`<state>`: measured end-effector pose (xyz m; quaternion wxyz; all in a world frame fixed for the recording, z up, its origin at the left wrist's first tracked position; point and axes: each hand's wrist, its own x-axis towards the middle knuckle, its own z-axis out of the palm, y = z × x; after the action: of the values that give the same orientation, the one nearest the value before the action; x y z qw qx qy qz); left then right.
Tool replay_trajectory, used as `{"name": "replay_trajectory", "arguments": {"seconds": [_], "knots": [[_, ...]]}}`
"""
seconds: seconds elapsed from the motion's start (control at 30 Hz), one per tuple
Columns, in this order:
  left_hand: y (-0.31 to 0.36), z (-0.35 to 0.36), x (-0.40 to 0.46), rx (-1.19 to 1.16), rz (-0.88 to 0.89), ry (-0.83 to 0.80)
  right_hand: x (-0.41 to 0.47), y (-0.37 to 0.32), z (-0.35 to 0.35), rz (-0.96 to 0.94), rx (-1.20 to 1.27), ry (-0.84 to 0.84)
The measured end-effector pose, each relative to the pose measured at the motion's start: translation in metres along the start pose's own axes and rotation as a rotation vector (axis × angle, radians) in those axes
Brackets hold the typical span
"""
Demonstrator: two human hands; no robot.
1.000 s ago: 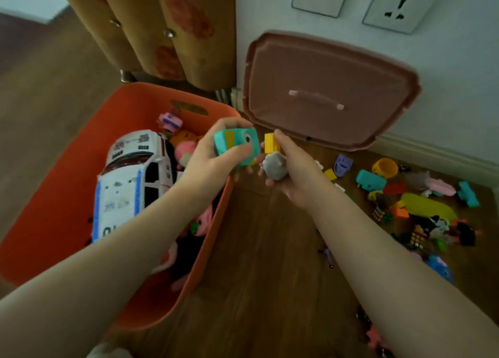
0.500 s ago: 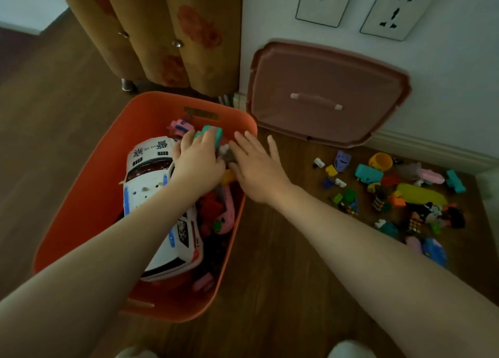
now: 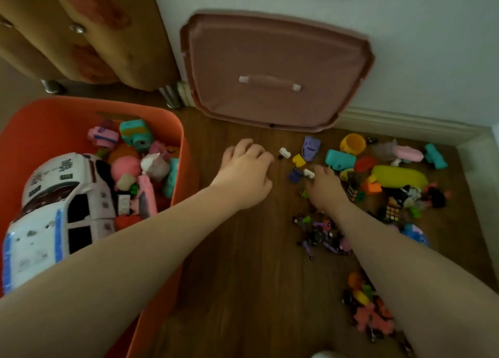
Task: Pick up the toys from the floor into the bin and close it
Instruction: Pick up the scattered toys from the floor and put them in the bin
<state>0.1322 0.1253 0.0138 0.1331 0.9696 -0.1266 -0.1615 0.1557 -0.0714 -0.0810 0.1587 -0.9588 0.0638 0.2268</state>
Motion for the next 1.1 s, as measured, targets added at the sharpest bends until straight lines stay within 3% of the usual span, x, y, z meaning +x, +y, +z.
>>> {"name": "replay_trajectory", "arguments": {"seconds": [0.13, 0.3, 0.4, 0.7, 1.1], "knots": [[0.004, 0.037, 0.044, -0.111, -0.102, -0.214, 0.035, 0.004, 0.01, -0.103, -0.003, -0.049], [0.009, 0.073, 0.103, -0.108, -0.189, -0.287, 0.063, 0.013, 0.019, -0.109, 0.03, -0.05], [0.013, 0.085, 0.127, -0.103, -0.19, -0.267, 0.07, 0.024, 0.018, -0.185, -0.128, -0.08], [0.015, 0.102, 0.152, 0.154, -0.031, -0.176, 0.06, 0.026, 0.024, -0.304, -0.152, -0.047], [0.002, 0.108, 0.132, -0.07, -0.091, -0.209, 0.035, 0.024, 0.037, -0.285, -0.177, -0.099]]}}
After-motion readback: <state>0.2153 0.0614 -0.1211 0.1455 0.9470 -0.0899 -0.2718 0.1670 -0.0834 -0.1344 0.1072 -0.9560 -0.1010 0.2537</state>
